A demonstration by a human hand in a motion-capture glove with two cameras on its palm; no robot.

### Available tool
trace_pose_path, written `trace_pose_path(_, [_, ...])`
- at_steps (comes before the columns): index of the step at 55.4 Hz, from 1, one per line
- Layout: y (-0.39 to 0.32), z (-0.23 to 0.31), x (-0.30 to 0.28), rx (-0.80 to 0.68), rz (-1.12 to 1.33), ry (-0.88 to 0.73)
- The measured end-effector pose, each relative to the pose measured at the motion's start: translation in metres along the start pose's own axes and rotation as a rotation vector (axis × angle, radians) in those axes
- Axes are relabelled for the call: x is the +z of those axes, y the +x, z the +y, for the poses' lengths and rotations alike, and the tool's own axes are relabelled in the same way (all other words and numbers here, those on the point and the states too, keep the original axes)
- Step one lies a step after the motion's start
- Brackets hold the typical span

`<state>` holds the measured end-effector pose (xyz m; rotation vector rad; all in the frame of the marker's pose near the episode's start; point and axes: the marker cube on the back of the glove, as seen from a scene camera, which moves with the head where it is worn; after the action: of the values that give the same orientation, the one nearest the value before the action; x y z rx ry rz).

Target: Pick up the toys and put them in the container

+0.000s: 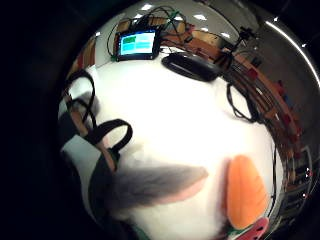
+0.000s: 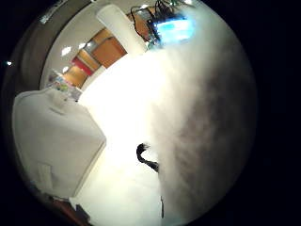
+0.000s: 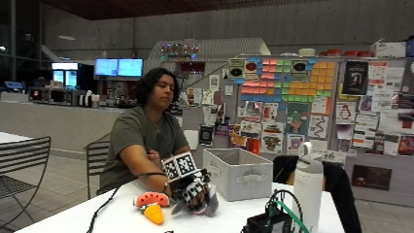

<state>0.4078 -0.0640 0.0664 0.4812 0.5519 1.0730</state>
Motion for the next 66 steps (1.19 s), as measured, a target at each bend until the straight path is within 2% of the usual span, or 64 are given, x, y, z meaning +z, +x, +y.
trace_pose_path(4, [-0.011,0.012,-0.036,-0.029,-0.104,0.064])
trace_pose_path(10, [-0.056,0.038,-0.125,-0.151,-0.289,0.191])
trace_pose_path(17, [-0.134,0.064,-0.245,-0.412,-0.455,0.296])
trace_pose_path(23, [-0.187,0.066,-0.301,-0.652,-0.564,0.323])
trace_pose_path(26, [-0.214,0.061,-0.321,-0.605,-0.642,0.303])
trace_pose_path(30, [-0.239,0.043,-0.333,-0.519,-0.688,0.281])
trace_pose_path(39, [-0.293,0.023,-0.317,-0.641,-0.589,0.313])
trace_pose_path(44, [-0.314,0.016,-0.305,-0.574,-0.650,0.250])
trace_pose_path(47, [-0.311,0.008,-0.285,-0.640,-0.523,0.254])
trace_pose_path(49, [-0.309,0.008,-0.273,-0.671,-0.464,0.205])
trace_pose_path(53, [-0.322,0.020,-0.268,-0.544,-0.535,0.019])
trace_pose_path(56, [-0.313,0.023,-0.262,-0.561,-0.457,0.042])
trace_pose_path(63, [-0.270,0.031,-0.271,-0.733,-0.405,0.123])
trace_pose_path(66, [-0.249,0.037,-0.280,-0.744,-0.399,0.119])
